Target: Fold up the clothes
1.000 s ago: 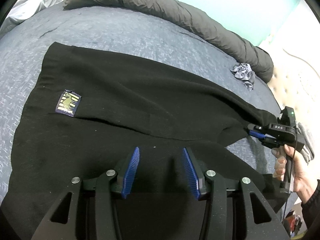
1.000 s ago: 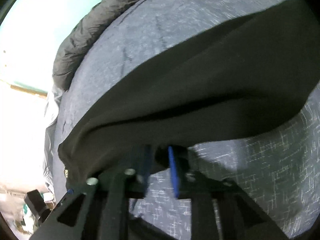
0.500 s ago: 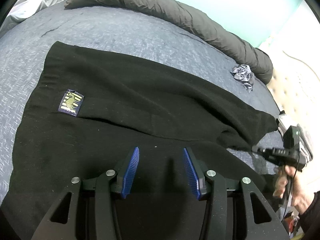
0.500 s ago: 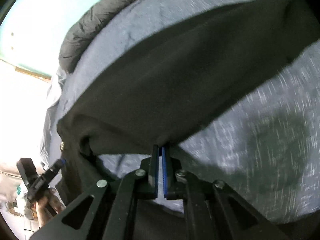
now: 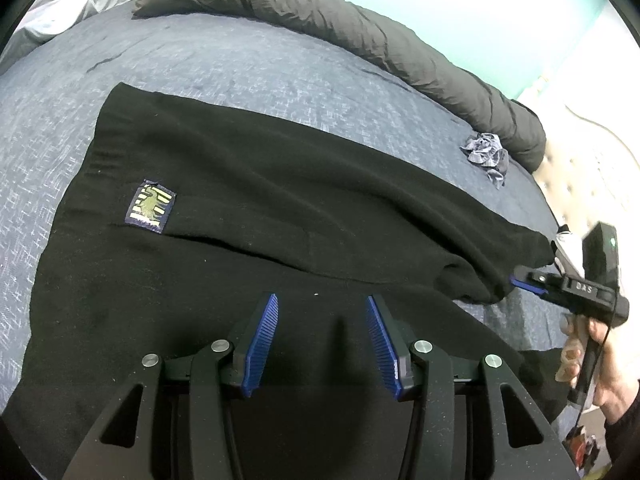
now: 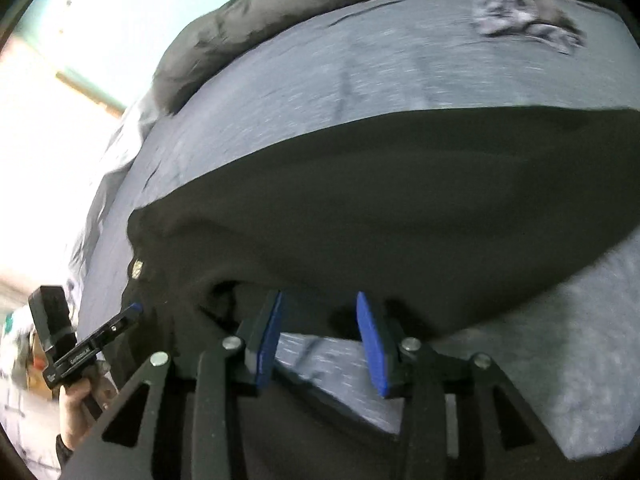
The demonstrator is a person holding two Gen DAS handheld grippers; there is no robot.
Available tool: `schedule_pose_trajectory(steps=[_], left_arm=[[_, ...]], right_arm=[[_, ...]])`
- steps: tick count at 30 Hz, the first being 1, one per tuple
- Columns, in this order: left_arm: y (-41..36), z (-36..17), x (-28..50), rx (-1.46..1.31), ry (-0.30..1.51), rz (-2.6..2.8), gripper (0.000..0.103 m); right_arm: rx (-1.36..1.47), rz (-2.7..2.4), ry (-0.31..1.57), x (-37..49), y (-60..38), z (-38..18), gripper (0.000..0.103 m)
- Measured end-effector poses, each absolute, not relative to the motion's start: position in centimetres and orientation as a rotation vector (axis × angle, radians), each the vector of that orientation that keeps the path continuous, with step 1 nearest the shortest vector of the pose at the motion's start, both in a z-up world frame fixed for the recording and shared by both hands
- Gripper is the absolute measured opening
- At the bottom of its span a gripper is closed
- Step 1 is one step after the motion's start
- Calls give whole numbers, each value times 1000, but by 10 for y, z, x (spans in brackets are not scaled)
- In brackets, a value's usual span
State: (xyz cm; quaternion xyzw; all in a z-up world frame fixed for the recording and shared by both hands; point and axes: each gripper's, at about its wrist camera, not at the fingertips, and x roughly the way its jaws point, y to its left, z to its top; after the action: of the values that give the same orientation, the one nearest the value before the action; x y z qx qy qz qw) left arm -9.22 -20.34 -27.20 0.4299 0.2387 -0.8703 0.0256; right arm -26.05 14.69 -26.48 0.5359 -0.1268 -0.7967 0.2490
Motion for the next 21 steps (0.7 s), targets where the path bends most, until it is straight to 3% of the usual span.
schedule_pose_trajectory(steps=[4, 10, 13, 21], left_arm=[[-206, -271, -91, 1326, 743, -2687, 51], [-209, -272, -89, 1324, 750, -2684, 51], [-211, -272, -89, 1324, 752, -2683, 52], [-214, -271, -90, 1316, 751, -2679, 52]], right_arm=[[1483, -2111, -267, -270, 114, -275, 39], [1455, -2080, 3, -266, 68, -284, 38], [1440, -2082, 78, -261, 61, -288, 9], [1424, -2022, 20, -232, 79, -294, 4]])
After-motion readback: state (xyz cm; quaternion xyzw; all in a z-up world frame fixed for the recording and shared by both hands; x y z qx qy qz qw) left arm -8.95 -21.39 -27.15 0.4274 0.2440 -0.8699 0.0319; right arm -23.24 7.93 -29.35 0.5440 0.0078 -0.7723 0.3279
